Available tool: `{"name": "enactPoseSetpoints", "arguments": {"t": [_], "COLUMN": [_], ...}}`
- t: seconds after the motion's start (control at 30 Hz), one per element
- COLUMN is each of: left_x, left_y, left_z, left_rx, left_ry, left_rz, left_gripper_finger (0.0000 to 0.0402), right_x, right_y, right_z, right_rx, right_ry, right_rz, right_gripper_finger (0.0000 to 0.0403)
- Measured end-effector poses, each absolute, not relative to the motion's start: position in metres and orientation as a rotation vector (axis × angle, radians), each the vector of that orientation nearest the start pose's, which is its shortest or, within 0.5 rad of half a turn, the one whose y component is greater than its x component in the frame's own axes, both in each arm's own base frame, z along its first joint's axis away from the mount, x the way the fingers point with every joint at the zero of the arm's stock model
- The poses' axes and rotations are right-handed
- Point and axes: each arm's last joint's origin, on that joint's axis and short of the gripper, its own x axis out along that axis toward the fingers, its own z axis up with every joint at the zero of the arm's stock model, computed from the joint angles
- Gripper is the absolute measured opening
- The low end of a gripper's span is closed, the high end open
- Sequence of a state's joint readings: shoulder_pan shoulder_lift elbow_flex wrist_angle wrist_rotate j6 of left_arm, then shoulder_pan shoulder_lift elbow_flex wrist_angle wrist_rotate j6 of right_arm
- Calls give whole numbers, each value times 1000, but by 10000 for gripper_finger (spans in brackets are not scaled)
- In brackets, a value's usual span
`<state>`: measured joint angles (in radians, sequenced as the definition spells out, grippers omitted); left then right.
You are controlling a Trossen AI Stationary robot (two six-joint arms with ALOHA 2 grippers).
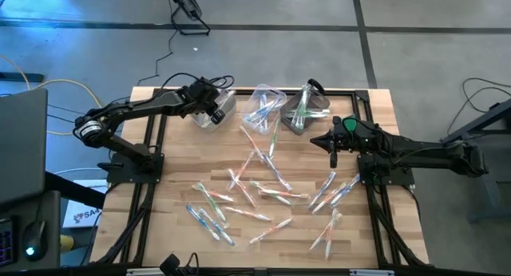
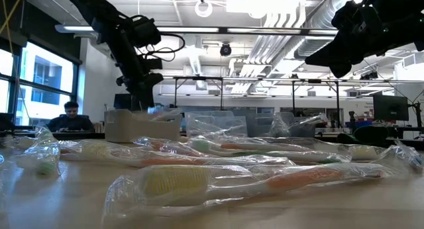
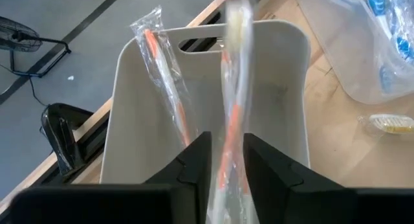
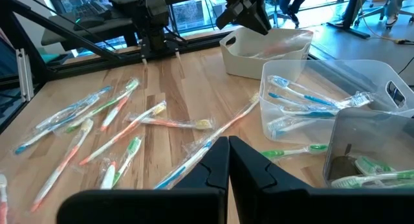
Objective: Pick & Place Toothbrushes
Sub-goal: Put the orange toothbrush into the white bin
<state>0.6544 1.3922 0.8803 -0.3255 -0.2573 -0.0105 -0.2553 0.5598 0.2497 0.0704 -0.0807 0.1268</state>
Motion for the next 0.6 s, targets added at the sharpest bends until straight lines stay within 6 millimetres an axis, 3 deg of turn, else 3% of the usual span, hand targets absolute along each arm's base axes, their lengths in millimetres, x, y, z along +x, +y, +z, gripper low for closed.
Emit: {"name": "enactPoseSetpoints", "arguments": {"t": [0.6], "left_x": [217], "left_y": [176], "left_z": [224], "left_rx": [-178], "left_ry": [853], "left_rz": [855], "left_gripper_finger": [93], "right_x": [138], "right_y": [-34], "right_z": [203], "right_rx": [166], "right_ry": [225], "right_rz": [-189], "right_gripper_finger": [2]}}
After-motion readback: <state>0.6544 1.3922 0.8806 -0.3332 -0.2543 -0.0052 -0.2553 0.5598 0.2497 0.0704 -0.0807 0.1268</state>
